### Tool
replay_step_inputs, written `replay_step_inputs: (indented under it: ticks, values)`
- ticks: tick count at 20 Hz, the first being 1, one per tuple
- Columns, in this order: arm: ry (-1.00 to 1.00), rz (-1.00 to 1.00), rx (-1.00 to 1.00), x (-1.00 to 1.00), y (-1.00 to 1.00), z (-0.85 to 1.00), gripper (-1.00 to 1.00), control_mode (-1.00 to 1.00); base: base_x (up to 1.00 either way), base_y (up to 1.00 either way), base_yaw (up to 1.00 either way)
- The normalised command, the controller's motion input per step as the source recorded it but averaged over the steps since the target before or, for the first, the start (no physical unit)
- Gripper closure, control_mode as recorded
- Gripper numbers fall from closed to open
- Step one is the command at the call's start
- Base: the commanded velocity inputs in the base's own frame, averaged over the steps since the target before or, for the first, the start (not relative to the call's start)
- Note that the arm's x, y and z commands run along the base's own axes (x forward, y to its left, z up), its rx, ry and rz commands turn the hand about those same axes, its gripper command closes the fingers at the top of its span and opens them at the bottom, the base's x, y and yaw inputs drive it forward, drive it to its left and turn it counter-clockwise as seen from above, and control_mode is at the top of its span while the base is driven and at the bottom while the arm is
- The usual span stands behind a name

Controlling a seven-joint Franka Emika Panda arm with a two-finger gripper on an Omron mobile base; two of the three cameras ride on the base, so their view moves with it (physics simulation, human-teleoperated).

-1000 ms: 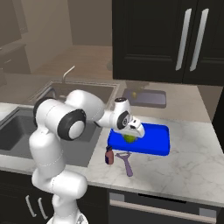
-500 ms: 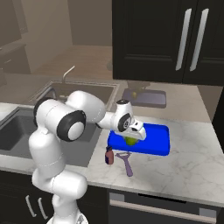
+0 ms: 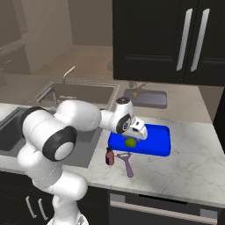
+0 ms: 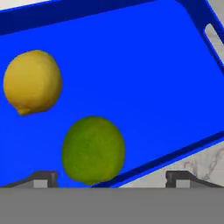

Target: Pick up all produce items and place them in the sink. Turn on the sink faucet to wash them. Then turn the sink off and put them in the tray.

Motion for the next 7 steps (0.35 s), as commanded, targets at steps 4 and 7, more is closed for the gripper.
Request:
replay_step_inputs:
  ticks: [4,7]
  values:
    - [-0.17,0.00,0.00,-0.27,0.10,0.76,-1.00,-1.00,0.00,0.00,0.00]
    - [-0.12,0.00,0.01,-0.45,0.33,0.70,-1.00,-1.00,0.00,0.00,0.00]
